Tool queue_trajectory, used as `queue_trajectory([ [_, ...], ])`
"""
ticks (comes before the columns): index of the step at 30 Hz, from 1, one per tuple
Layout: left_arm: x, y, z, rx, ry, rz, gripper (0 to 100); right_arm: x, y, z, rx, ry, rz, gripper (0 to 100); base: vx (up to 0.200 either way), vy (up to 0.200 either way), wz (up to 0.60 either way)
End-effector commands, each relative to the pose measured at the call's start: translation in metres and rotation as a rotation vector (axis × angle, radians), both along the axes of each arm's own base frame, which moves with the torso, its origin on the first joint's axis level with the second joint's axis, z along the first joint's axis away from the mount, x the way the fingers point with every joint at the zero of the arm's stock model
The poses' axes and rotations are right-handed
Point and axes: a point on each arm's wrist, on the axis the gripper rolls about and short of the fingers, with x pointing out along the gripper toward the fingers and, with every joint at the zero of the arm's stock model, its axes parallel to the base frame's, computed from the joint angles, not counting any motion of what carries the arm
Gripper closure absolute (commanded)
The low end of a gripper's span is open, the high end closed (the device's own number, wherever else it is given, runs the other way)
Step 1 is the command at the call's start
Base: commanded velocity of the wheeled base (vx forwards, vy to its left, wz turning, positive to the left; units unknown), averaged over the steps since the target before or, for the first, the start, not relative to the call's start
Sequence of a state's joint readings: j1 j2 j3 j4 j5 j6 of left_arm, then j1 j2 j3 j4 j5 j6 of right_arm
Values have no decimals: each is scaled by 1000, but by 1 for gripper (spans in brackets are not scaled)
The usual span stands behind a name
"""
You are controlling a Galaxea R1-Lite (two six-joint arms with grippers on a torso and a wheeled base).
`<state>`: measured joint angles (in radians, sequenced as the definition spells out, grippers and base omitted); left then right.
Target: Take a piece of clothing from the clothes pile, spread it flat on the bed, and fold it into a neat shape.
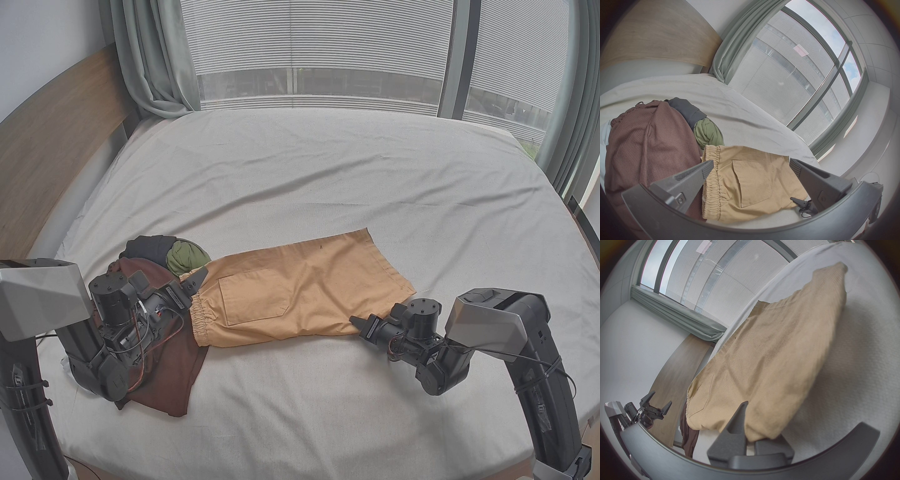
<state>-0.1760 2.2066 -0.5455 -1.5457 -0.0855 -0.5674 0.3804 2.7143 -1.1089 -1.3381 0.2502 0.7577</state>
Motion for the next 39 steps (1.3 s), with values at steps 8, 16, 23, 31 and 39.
queue_trajectory([
  [8,1,1,-4,1,9,2,0,-29,-12,23,-32,2,-10,100,0,0,0],
  [16,1,1,-4,2,10,4,0,-61,-28,30,-87,19,-4,100,0,0,0],
  [23,1,1,-6,2,15,2,0,-87,-40,23,-140,58,6,100,0,0,0],
  [31,1,1,-6,2,15,4,0,-113,-52,20,-192,144,13,100,0,0,0],
  [39,1,1,-7,5,21,2,0,-130,-61,21,-225,195,13,100,0,0,0],
])
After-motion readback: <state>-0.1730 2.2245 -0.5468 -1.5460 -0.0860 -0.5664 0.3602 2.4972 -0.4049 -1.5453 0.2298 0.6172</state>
